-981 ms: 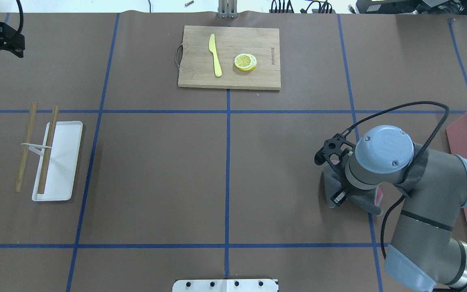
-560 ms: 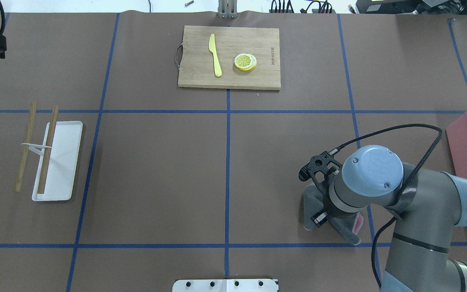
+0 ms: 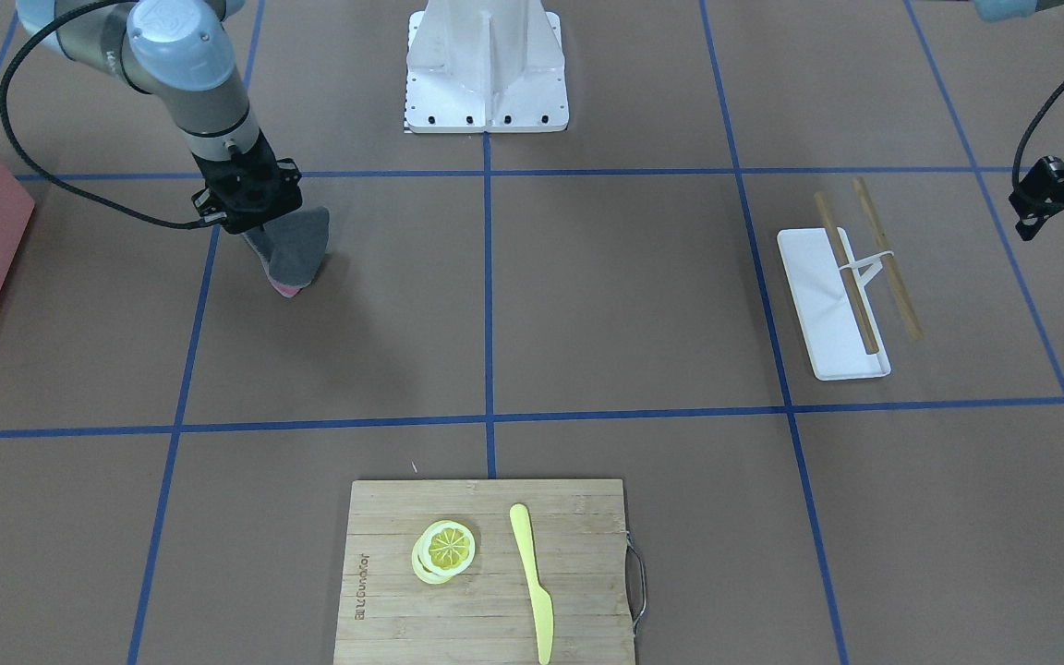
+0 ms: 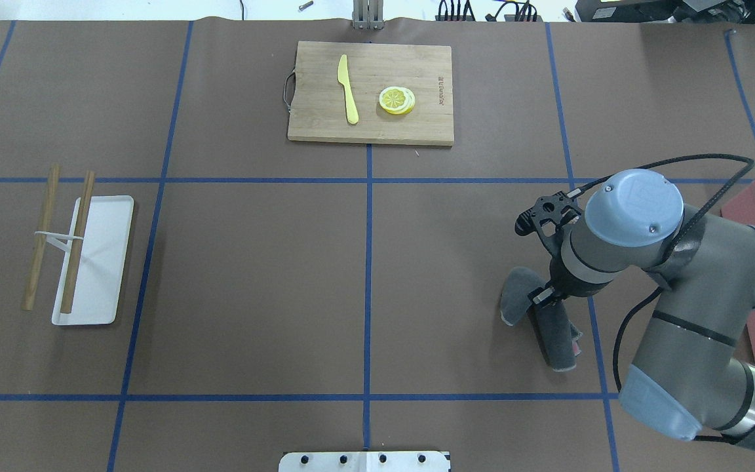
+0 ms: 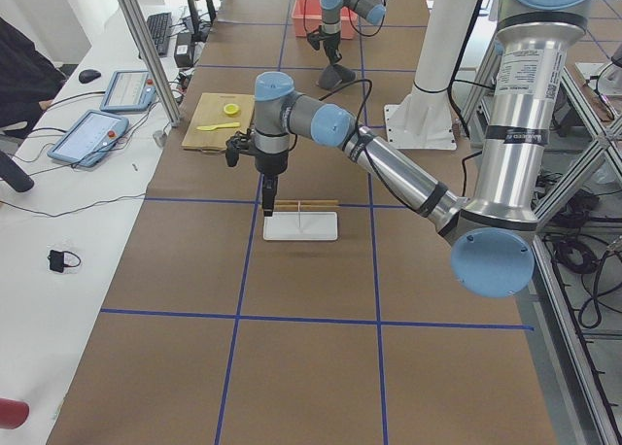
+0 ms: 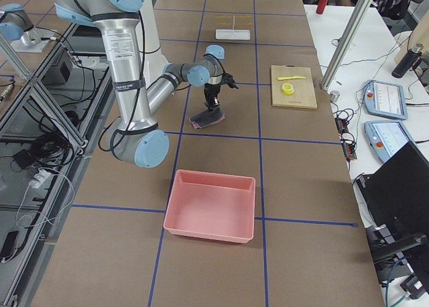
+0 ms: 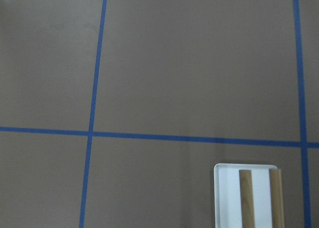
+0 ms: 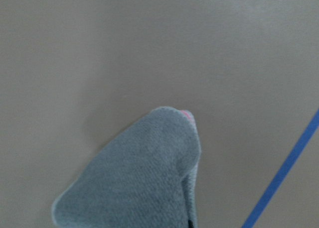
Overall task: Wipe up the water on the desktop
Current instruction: 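Wipe the table surface near the robot with the cloth in the right gripper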
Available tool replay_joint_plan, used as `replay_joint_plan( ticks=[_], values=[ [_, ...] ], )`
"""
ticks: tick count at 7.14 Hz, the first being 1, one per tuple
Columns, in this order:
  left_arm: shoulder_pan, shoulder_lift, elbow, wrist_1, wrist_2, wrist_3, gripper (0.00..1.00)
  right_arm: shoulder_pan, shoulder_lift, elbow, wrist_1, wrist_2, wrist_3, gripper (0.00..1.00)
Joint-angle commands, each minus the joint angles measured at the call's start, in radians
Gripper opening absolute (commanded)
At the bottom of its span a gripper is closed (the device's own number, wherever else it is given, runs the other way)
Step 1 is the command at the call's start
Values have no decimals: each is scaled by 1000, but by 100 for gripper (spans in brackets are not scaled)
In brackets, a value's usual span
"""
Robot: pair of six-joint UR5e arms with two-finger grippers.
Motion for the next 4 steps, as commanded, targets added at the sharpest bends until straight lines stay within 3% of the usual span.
replay_joint_plan(
  ticks=[1,4],
  values=[
    [-30,46,3,1,-11,56,98,126,-3,-110,1,32,-161,0],
    [-32,49,15,0,-9,58,98,314,0,-248,1,72,-451,0]
  ],
)
